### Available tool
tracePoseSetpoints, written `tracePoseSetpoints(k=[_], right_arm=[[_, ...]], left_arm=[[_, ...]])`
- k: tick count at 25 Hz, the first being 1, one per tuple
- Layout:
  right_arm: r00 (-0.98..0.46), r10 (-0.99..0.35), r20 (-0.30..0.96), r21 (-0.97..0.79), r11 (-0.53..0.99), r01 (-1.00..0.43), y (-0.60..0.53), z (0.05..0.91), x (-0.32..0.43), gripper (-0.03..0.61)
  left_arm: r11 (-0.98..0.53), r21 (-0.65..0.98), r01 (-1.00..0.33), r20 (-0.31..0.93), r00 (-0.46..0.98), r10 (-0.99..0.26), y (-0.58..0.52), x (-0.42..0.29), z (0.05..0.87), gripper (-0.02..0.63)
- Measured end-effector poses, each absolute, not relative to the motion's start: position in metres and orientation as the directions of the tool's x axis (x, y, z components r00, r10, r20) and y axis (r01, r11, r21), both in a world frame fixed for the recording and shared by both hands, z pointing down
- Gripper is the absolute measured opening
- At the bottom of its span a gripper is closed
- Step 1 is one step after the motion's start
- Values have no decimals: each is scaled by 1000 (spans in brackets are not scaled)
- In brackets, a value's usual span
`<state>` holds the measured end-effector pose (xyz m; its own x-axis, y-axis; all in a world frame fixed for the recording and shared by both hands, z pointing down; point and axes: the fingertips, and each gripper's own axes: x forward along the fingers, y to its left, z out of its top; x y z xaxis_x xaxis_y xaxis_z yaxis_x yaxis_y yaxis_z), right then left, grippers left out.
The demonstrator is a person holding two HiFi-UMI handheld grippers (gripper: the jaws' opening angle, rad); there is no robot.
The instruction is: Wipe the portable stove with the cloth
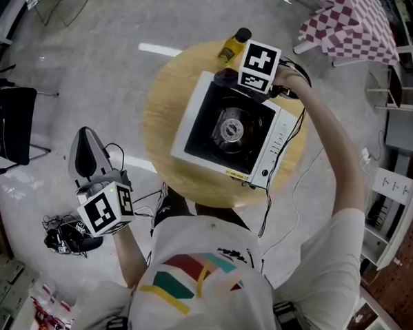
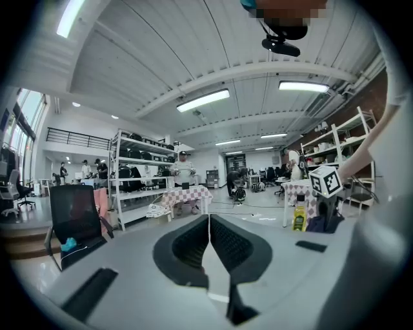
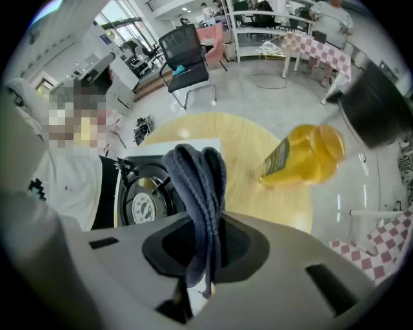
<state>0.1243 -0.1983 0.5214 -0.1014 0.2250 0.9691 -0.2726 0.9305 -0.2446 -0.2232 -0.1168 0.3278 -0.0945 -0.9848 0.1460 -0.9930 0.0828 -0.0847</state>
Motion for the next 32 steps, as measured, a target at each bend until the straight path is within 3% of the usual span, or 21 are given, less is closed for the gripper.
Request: tracePoseSetpoints(k=[11, 18, 26, 32], right_arm=[[-88, 222, 971, -238, 874, -424, -157, 528, 238, 32], [-133, 190, 973, -231, 843, -486, -148, 529, 259, 32], [-125, 115, 985, -153, 922, -355, -166, 499, 211, 32], [-178, 49, 983, -64, 995, -80, -190, 469, 100, 32]], left_arm=[[-47, -98, -994, 153, 32, -988, -138, -168, 330, 8], [-103, -113, -988, 153, 85, -985, -139, -144, 329, 8], [-53, -109, -993, 130, 39, -991, -127, -164, 322, 8], [31, -93, -995, 99, -40, -994, -104, -203, 310, 8]])
